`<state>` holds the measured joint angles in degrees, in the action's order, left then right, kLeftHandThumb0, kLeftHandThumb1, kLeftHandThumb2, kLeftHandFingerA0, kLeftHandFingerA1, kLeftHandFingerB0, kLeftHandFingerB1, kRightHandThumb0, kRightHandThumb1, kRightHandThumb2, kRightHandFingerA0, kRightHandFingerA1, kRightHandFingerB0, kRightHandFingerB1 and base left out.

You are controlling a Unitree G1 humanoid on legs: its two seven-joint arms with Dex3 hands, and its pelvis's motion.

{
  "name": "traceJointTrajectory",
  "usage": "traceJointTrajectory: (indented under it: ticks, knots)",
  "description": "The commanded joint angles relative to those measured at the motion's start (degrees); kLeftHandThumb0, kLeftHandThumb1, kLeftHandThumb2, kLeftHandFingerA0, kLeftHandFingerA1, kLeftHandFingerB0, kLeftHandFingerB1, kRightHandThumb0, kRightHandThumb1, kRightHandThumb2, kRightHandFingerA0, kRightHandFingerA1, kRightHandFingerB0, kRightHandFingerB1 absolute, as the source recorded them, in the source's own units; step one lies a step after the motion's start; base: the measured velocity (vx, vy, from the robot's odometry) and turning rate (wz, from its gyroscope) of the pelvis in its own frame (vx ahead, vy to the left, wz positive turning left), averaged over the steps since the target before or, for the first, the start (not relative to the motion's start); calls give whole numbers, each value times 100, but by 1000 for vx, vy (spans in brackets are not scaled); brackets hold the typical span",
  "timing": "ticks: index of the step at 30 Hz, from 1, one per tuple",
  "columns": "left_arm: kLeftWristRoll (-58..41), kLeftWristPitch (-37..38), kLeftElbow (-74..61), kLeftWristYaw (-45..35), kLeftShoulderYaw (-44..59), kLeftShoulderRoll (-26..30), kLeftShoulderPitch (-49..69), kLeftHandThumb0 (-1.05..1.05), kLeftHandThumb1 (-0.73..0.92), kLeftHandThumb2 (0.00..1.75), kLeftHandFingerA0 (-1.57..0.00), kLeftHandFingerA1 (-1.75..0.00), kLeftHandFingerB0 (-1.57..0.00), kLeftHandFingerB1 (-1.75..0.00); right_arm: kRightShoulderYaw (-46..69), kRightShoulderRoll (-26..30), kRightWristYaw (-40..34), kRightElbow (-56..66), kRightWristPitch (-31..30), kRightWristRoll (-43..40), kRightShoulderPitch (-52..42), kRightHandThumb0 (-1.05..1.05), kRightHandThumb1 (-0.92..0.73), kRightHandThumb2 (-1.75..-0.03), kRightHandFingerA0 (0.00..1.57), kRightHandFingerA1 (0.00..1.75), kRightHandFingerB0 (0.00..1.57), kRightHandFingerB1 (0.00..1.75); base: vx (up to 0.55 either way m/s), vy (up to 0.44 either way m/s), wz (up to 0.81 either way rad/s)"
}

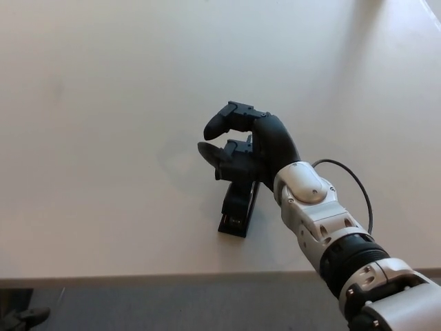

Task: The robot uses its right hand to press on the stapler that is in the middle of the desk

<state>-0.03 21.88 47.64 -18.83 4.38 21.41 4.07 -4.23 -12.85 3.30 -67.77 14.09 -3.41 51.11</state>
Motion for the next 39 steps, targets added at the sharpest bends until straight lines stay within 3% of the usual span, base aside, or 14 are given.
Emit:
traceJointTrajectory:
  ticks: [1, 5, 6, 8, 9, 11, 12, 13, 16, 17, 20, 21, 30, 39]
  knots:
    - [80, -63, 75, 34, -55, -10, 169, -36, 61, 116, -8, -52, -6, -50, -316, -2068, 199, -329, 270, 63, -1303, -19, -60, -55, 79, 172, 61, 158, 0, 0, 0]
    - [-46, 16, 112, 95, 72, -54, 469, -37, 59, 115, -6, -51, -5, -50, -549, -2159, 110, -525, 100, 235, -1563, -19, -60, -54, 76, 172, 62, 162, 0, 0, 0]
    - [-68, 30, 106, 99, 96, -57, 525, -68, 90, 67, -23, -44, -21, -40, -596, -2179, 80, -545, 76, 271, -1576, -21, -60, -54, 76, 170, 61, 159, 0, 0, 0]
    - [-115, 79, 105, 110, 147, -73, 631, -69, 90, 66, -23, -44, -22, -41, -666, -2226, 63, -587, 13, 295, -1589, -23, -67, -54, 67, 170, 55, 159, 0, 0, 0]
    - [-117, 76, 99, 113, 149, -80, 645, -36, 60, 116, -5, -50, -4, -49, -685, -2223, 56, -594, -15, 299, -1579, -23, -66, -56, 69, 167, 57, 156, 0, 0, 0]
    - [-63, 66, 115, 166, 129, -74, 650, -36, 60, 116, -6, -50, -4, -49, -740, -2210, 39, -601, -17, 307, -1574, -21, -60, -56, 77, 167, 63, 157, 0, 0, 0]
    - [-44, 60, 100, 196, 122, -78, 660, -66, 91, 67, -24, -44, -21, -40, -760, -2200, 50, -599, 12, 310, -1586, -21, -61, -56, 77, 167, 64, 158, 0, 0, 0]
    - [-85, 81, 109, 153, 142, -96, 679, -35, 62, 116, -6, -51, -5, -50, -766, -2184, 73, -594, 33, 285, -1605, -27, -63, -56, 74, 167, 61, 157, 0, 0, 0]
    - [-100, 110, 127, 167, 163, -116, 705, -65, 90, 70, -21, -44, -21, -42, -715, -2196, 112, -608, 16, 180, -1634, -25, -60, -57, 79, 166, 65, 154, 0, 0, 0]
    - [-115, 81, 110, 140, 165, -126, 736, -35, 63, 117, -6, -51, -5, -50, -731, -2193, 133, -628, 50, 174, -1696, -19, -59, -54, 76, 171, 64, 162, 0, 0, 0]
    - [-57, 116, 119, 181, 139, -127, 803, -35, 63, 117, -6, -50, -5, -50, -677, -2209, 236, -675, 51, 75, -1818, -18, -60, -52, 77, 174, 60, 162, 0, 0, 0]
    - [-27, 94, 108, 193, 122, -117, 845, -65, 92, 67, -24, -44, -20, -40, -654, -2218, 286, -711, 44, 43, -1906, -18, -59, -54, 79, 172, 61, 159, 0, 0, 0]
    - [-69, 437, 251, 224, 169, -266, 1781, -43, 86, 65, -27, -43, -25, -41, -1248, -2064, -380, -1257, -135, 653, -3818, -19, -61, -55, 78, 172, 64, 163, 0, 0, 0]
    - [-625, 700, 290, 663, 825, -725, 1825, -28, 76, 125, -10, -55, -9, -55, -1340, -1895, -478, -1281, -39, 655, -4033, -19, -57, -56, 80, 169, 68, 160, 0, 0, 0]
